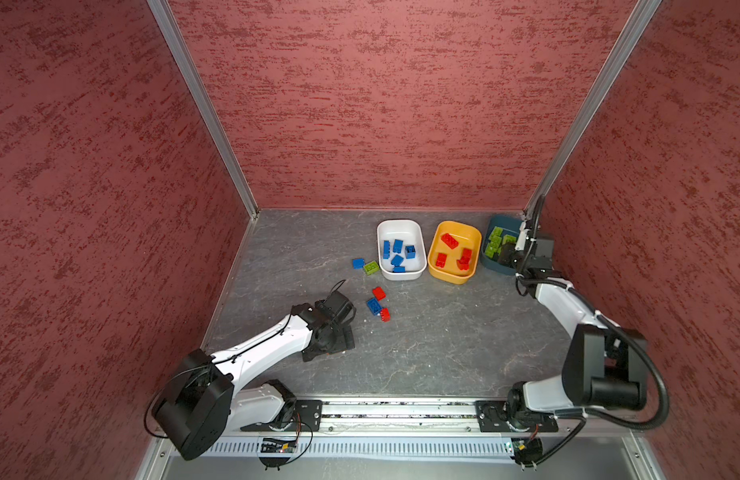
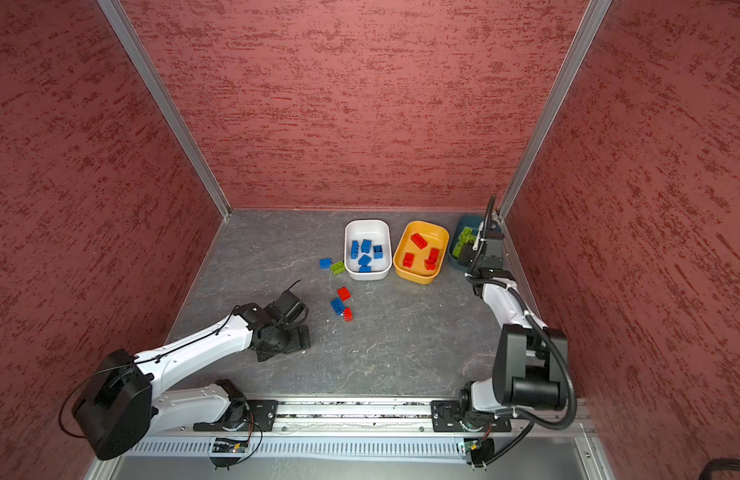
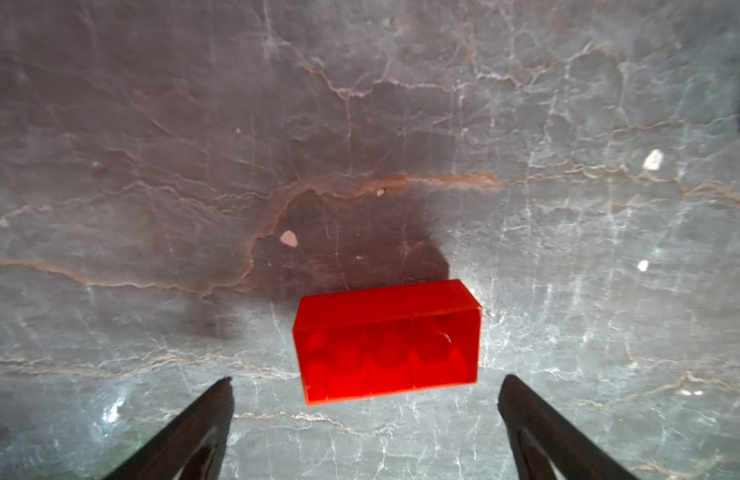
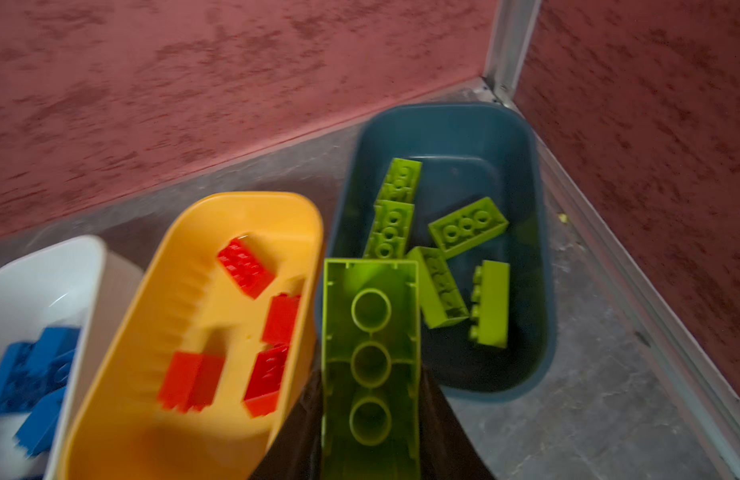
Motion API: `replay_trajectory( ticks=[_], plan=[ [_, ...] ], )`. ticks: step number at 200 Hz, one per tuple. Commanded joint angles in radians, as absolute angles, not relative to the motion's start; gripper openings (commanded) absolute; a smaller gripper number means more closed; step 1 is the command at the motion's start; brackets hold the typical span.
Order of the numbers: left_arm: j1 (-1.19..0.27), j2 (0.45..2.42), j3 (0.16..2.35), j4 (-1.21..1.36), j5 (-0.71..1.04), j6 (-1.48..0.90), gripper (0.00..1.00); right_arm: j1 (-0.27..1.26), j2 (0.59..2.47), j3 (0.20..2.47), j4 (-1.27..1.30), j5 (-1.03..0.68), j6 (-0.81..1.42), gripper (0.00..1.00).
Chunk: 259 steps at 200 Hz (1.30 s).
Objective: Sort the legos into containers by color
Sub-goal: 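Carry the green brick to the teal tub while the left gripper grasps a red brick, then drop the green brick into the teal tub while the left gripper lifts the red brick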
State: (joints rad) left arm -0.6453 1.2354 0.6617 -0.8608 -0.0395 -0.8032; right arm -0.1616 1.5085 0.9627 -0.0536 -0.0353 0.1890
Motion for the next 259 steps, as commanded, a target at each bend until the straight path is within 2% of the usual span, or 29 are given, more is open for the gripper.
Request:
replay_trajectory(
  ticks=[1,40,88,111,117,134,200,228,259],
  plan=[
    [-0.667,1.267,0.664,-0.832,-0.055,-0.790,1.00,-0.200,1.616,1.068,-0.125,-0.024,0.237,0.32],
    [-0.682,1.338,0.675,-0.810,-0.070,-0.792,0.99,-0.201,1.721,1.217,-0.211,-0.023,0.227,0.67],
    [-0.703,1.379,0.681,-0.760,-0.101,-0.820,0.87,-0.201,1.658,1.183,-0.202,-0.054,0.230,0.79],
    [-0.703,1.395,0.674,-0.721,-0.101,-0.825,0.80,-0.201,1.614,1.149,-0.199,-0.064,0.230,0.90],
    [-0.704,1.400,0.673,-0.710,-0.098,-0.824,0.78,-0.201,1.603,1.143,-0.198,-0.067,0.232,0.98],
    [-0.703,1.421,0.676,-0.697,-0.094,-0.821,0.70,-0.201,1.569,1.121,-0.195,-0.073,0.236,0.99],
    [-0.708,1.437,0.680,-0.667,-0.090,-0.788,0.51,-0.201,1.460,1.026,-0.173,-0.086,0.253,0.99],
    [-0.715,1.412,0.719,-0.686,-0.108,-0.760,0.43,-0.201,1.405,0.987,-0.175,-0.030,0.289,0.99],
    [-0.722,1.365,0.820,-0.701,-0.134,-0.669,0.39,-0.203,1.338,0.918,-0.145,0.008,0.339,0.99]
  ],
)
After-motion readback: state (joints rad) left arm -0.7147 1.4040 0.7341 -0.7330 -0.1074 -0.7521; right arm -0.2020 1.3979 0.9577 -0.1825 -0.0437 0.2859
